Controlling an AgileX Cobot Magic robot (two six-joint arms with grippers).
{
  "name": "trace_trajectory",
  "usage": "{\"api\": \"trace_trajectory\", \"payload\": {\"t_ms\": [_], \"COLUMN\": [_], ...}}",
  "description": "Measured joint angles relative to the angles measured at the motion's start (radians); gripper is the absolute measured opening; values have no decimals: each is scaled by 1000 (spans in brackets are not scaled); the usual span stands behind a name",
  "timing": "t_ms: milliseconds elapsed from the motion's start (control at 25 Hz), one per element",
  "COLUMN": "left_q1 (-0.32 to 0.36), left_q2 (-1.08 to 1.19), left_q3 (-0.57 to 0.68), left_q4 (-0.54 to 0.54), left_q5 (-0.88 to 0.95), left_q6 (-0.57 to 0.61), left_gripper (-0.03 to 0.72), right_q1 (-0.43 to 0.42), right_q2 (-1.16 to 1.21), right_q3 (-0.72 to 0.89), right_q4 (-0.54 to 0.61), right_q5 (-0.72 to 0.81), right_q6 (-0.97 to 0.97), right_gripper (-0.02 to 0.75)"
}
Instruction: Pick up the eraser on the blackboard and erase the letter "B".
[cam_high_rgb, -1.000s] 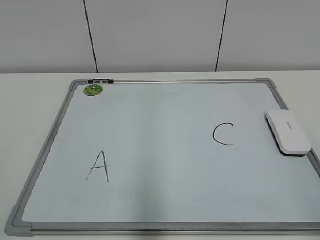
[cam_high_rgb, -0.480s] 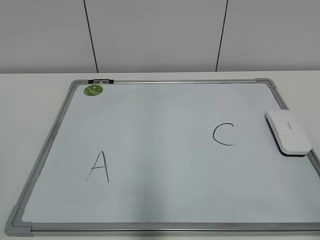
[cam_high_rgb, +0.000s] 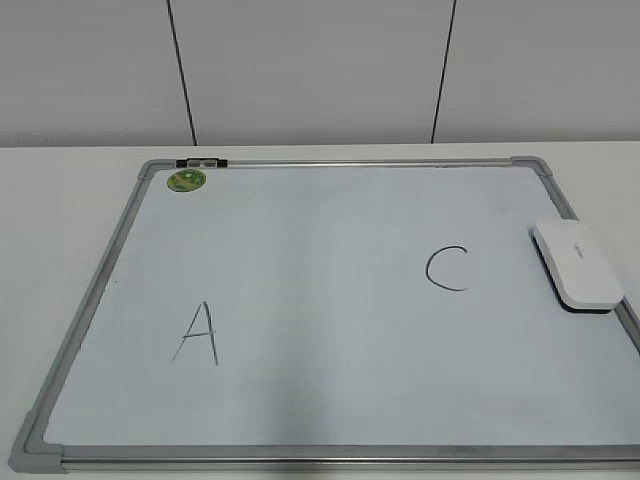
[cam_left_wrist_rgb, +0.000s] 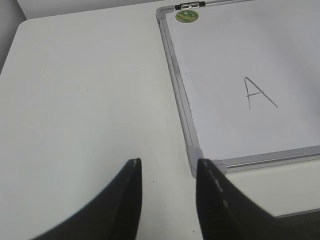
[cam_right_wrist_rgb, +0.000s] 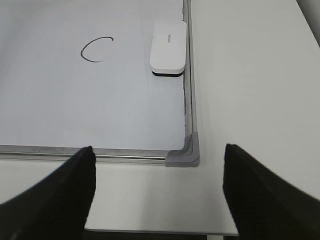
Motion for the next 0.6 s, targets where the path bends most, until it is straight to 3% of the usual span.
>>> {"api": "trace_trajectory", "payload": {"t_ms": [600], "left_q1": [0], "left_q2": [0], "left_q3": [0], "left_q4": [0], "left_q5": [0], "left_q6": [-1], "left_gripper": [262], "right_q1": [0], "right_q2": [0], "right_q3": [0], "right_q4": [0], "right_q5": [0], "right_q6": [0], "right_gripper": [588]}}
